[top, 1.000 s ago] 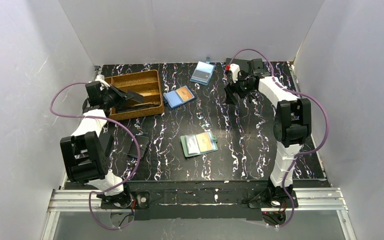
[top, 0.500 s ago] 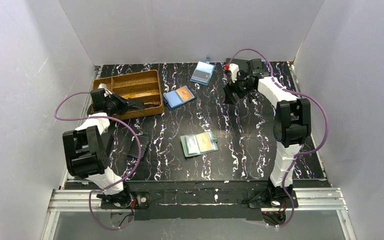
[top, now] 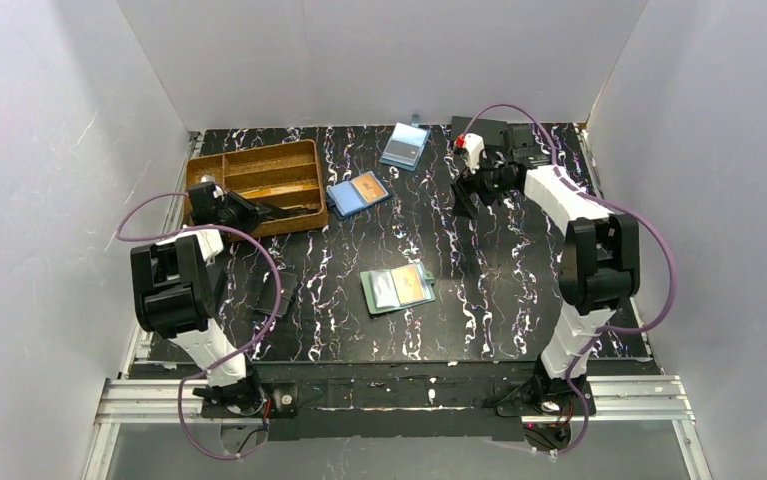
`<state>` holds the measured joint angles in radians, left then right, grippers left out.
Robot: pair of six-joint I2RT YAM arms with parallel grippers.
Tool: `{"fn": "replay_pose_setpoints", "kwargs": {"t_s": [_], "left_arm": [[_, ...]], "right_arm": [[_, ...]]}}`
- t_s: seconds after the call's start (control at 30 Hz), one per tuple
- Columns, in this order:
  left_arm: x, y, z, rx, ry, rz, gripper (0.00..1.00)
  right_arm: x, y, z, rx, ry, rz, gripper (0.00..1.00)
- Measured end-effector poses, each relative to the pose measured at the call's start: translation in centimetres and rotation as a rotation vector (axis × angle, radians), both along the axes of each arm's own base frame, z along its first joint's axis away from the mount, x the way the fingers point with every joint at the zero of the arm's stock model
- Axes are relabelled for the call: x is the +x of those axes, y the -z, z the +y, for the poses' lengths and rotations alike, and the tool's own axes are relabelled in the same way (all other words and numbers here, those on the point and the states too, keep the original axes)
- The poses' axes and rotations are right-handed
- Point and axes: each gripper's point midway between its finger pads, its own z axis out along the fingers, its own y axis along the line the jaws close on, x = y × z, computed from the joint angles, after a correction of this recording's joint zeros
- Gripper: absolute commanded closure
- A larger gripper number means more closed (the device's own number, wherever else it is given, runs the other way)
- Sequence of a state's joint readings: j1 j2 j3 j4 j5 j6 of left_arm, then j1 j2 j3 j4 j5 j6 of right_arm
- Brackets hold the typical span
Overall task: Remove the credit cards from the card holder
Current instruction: Place the credit card in the storage box.
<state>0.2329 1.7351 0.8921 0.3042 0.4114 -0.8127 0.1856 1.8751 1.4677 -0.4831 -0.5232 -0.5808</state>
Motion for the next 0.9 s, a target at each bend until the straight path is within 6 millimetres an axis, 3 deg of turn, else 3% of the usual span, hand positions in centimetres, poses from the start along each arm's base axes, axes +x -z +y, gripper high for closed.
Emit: {"fn": "replay_pose_setpoints", "kwargs": {"t_s": [0.17, 0.23, 0.33, 0.5, 0.67, 0.9], "left_arm": [[0.2, -0.5, 0.1, 0.003, -0.007, -0.019, 0.71], [0.0, -0.9, 0.2, 0.012, -0.011, -0.026, 0.59], [-0.8, -1.8, 0.6, 0.045, -0.033, -0.016, 0.47], [-2.6, -3.0, 1.8, 0.145, -0.056, 0.017, 0.36], [-5.5, -5.9, 2.4, 0.244, -0.056, 0.019, 0.02], [-9.5, -11.9, 2.1, 0.270, -0.113, -0.103, 0.02]], "right_arm": [[-1.6, -1.7, -0.3, 0.007, -0.002, -0.042, 0.00], [-2.3, -2.0, -0.4, 0.008, -0.002, -0.047, 0.00], [-3.3, -1.9, -0.4, 0.010, -0.006, -0.054, 0.00], [-5.4, -1.1, -0.7, 0.015, -0.010, -0.065, 0.00], [-7.9, -0.9, -0.8, 0.024, -0.043, -0.042, 0.00], [-10.5, -3.0, -0.1, 0.056, -0.138, 0.038, 0.00]]}}
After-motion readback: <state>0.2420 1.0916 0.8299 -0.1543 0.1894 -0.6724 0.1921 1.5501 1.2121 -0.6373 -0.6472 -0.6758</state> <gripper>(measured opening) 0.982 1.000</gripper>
